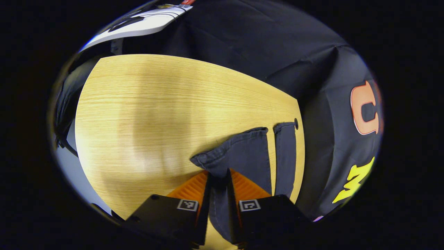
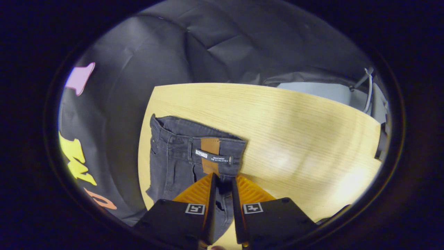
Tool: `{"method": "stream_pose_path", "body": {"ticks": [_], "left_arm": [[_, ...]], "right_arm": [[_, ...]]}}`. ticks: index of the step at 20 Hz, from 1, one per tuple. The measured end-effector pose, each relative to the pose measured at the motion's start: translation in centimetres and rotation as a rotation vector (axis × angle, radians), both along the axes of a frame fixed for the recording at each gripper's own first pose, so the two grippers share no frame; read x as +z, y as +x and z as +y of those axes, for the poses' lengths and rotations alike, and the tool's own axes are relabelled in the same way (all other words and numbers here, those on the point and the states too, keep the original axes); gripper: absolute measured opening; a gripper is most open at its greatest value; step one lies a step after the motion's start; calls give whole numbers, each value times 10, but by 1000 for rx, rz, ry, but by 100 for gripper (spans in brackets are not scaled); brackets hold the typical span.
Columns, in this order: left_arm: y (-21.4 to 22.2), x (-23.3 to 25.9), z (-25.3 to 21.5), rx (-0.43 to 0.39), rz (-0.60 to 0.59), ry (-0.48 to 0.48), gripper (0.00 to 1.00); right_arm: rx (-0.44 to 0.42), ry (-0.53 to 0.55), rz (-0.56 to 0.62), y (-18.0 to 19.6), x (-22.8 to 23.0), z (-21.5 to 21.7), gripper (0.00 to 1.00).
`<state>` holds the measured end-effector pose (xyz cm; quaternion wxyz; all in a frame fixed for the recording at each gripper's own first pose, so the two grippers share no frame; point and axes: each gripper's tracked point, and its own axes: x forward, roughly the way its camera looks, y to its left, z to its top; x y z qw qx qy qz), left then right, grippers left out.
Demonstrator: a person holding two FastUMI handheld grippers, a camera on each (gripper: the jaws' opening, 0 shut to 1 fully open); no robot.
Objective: Grasp the waist and the cuffs of the jeans and fold them to make the two legs overlap; first hold the waist and fold one-third of the jeans toward the cuffs, then hold the cuffs and fold the remaining one-third in the same direction to finish folding.
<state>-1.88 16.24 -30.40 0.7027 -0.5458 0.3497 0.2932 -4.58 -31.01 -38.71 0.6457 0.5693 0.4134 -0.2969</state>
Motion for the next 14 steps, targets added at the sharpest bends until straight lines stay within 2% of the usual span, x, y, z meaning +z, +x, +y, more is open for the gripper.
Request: {"method": "stream_pose_path", "body": {"ticks": [1,3,5,6,10,14], "left_arm": [[3,-1,-2,-3,-4,-7,20],[6,1,-3,-13,-13,-12,11],[10,7,-5,-25,-34,-18,6],[10,12,-6,-26,-36,-25,5],[10,34,-10,-54,-33,-55,4],[20,66,-11,-85,-62,-63,3]], "right_arm": [[-2,4,13,-4,-2,-4,21],[-15,16,10,-6,-1,-6,6],[-12,8,-6,-5,1,-6,6],[-10,10,-18,-3,3,-8,1],[-5,10,-67,-11,22,-20,0],[-7,18,-116,0,52,-8,0]]}}
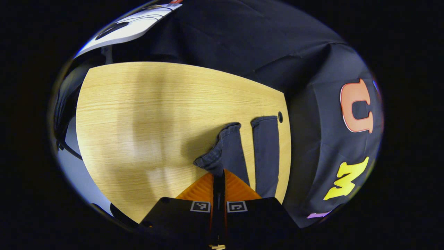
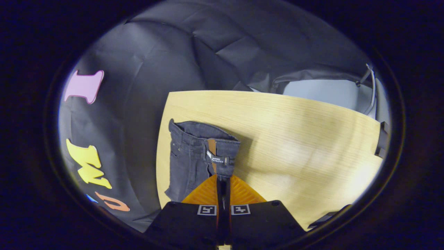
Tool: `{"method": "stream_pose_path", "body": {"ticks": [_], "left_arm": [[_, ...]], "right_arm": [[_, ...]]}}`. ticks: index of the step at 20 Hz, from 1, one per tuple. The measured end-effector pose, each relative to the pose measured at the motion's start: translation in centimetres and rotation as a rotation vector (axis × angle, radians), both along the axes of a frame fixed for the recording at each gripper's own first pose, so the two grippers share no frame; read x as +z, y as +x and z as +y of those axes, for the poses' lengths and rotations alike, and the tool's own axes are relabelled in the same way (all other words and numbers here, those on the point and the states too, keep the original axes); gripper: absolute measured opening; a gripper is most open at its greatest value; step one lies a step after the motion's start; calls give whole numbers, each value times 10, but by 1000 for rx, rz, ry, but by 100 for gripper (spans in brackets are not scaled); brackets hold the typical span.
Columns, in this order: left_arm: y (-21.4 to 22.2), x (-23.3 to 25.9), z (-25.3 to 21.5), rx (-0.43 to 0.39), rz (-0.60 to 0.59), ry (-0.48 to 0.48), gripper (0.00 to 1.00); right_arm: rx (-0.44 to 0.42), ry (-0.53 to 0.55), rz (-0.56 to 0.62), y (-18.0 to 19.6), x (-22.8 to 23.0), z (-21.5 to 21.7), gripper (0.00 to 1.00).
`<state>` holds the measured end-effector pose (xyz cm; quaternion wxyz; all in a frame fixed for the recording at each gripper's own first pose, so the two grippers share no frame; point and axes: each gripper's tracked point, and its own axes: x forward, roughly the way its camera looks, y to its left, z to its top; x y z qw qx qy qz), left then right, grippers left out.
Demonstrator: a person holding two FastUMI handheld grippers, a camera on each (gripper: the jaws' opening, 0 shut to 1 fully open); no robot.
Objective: Grasp the waist and the cuffs of the jeans and fold them to make the two legs overlap; first hold the waist and fold one-third of the jeans toward the cuffs, then hold the cuffs and fold the remaining one-third in the same direction to finish folding.
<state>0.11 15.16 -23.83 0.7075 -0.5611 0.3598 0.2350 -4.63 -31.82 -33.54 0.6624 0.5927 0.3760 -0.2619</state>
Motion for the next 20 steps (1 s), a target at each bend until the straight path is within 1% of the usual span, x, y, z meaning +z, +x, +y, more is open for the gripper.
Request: {"method": "stream_pose_path", "body": {"ticks": [3,6,9,11,14,16,17,18,20], "left_arm": [[9,16,1,-30,4,10,4],[25,32,1,-53,-8,7,3],[49,43,4,-78,-5,6,4],[66,48,6,-115,5,17,4],[106,61,6,-138,-2,-2,3],[131,63,6,-168,3,13,3],[142,63,5,-187,5,24,0],[155,60,5,-206,7,34,4],[182,53,2,-240,10,49,3]], "right_arm": [[5,8,-37,9,23,2,0],[44,0,-76,22,48,7,1],[79,-6,-109,47,72,8,1],[98,-12,-124,66,82,8,1],[114,-16,-151,98,99,9,1],[127,-25,-160,118,104,12,1],[127,-29,-164,129,105,11,1],[129,-33,-164,138,103,11,1],[132,-42,-161,157,97,7,1]]}}
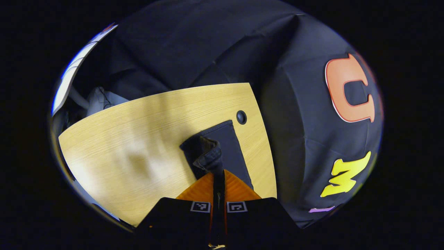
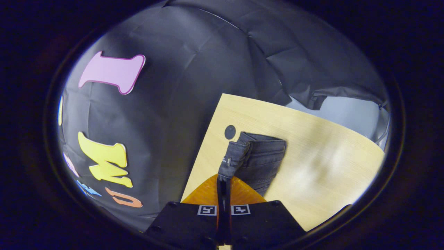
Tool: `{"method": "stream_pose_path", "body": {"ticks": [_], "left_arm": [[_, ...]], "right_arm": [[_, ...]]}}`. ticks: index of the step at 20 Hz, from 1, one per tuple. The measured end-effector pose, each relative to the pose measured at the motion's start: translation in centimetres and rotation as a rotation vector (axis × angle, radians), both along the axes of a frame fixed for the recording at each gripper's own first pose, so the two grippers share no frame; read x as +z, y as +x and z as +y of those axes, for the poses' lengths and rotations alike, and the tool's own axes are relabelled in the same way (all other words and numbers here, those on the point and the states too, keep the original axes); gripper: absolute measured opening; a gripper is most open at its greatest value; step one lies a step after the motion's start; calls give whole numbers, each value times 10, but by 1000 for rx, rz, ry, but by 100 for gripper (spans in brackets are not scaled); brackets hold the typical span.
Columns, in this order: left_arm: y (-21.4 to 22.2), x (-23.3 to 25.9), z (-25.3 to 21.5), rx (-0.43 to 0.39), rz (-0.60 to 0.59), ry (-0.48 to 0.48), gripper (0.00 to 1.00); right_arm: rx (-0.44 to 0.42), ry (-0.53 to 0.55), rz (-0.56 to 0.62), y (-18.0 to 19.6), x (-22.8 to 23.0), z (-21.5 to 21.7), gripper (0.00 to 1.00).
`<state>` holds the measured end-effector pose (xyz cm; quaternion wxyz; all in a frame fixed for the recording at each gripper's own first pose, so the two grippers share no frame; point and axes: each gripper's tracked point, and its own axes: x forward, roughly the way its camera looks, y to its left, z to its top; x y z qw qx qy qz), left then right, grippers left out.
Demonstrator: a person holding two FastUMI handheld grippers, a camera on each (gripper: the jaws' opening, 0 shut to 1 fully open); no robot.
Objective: Grasp the waist and the cuffs of the jeans and fold them to make the two legs overlap; first hold the waist and fold one-third of the jeans toward the cuffs, then hold the cuffs and fold the remaining one-third in the same direction to finish folding.
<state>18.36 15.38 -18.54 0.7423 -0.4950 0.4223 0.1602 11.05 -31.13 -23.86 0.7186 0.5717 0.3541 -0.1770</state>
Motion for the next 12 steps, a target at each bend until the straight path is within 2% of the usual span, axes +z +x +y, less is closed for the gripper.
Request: {"method": "stream_pose_path", "body": {"ticks": [7,9,10,12], "left_arm": [[84,-43,-16,-202,-27,108,3],[96,-62,-18,-190,6,99,3],[101,-71,-19,-179,23,88,3],[99,-89,-17,-179,69,92,3]], "right_arm": [[28,-44,40,60,-57,-7,1],[50,-46,50,71,-77,-5,5],[58,-45,58,75,-85,-5,1],[78,-66,86,84,-104,-2,0]]}}
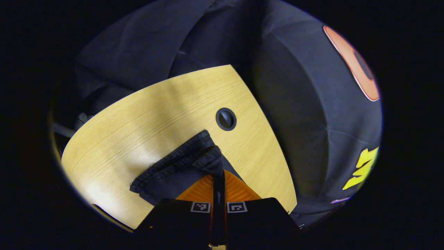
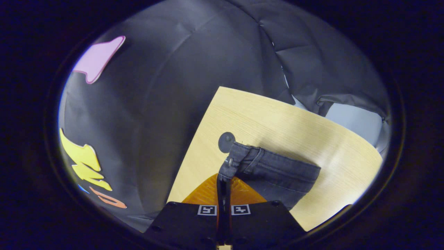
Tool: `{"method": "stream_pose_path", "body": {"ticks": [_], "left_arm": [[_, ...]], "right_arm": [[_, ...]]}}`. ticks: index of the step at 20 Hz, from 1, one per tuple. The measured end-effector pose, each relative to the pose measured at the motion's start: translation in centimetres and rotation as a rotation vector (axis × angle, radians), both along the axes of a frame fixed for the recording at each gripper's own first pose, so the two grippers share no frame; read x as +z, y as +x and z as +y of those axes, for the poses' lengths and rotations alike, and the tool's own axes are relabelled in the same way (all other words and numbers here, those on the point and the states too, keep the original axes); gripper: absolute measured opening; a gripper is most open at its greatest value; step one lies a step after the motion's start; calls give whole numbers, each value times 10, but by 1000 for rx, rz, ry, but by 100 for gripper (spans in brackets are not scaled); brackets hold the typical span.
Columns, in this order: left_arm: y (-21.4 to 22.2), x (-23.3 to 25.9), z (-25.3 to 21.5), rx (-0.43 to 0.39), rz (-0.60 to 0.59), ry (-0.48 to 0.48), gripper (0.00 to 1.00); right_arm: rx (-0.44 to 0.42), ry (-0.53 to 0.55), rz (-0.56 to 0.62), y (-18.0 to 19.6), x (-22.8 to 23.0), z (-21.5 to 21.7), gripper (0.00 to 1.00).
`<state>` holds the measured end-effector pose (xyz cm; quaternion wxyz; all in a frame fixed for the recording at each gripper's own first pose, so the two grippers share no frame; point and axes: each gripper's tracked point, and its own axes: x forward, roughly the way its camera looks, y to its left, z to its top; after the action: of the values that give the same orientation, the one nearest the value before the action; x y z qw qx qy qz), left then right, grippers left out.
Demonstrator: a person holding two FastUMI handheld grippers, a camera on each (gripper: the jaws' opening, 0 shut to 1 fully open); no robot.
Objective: Grasp the waist and the cuffs of the jeans and fold them to make the two legs overlap; first hold the waist and fold one-third of the jeans toward the cuffs, then hold the cuffs and fold the remaining one-third in the same direction to finish folding.
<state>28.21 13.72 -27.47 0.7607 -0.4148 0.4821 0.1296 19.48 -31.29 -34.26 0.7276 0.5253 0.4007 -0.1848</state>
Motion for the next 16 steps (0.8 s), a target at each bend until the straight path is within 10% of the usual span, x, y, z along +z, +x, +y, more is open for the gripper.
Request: {"method": "stream_pose_path", "body": {"ticks": [7,9,10,11,16], "left_arm": [[-2,-16,1,-6,51,69,14],[-1,-9,1,-3,45,70,55],[-2,-5,2,5,43,70,75],[-4,1,-3,3,41,56,93],[-26,57,-19,-119,-67,126,94]], "right_arm": [[24,-87,51,16,-26,9,9],[37,-85,27,17,-18,13,15],[38,-90,17,17,-15,13,40],[41,-97,3,15,-6,14,33],[103,-188,-63,-8,36,17,72]]}}
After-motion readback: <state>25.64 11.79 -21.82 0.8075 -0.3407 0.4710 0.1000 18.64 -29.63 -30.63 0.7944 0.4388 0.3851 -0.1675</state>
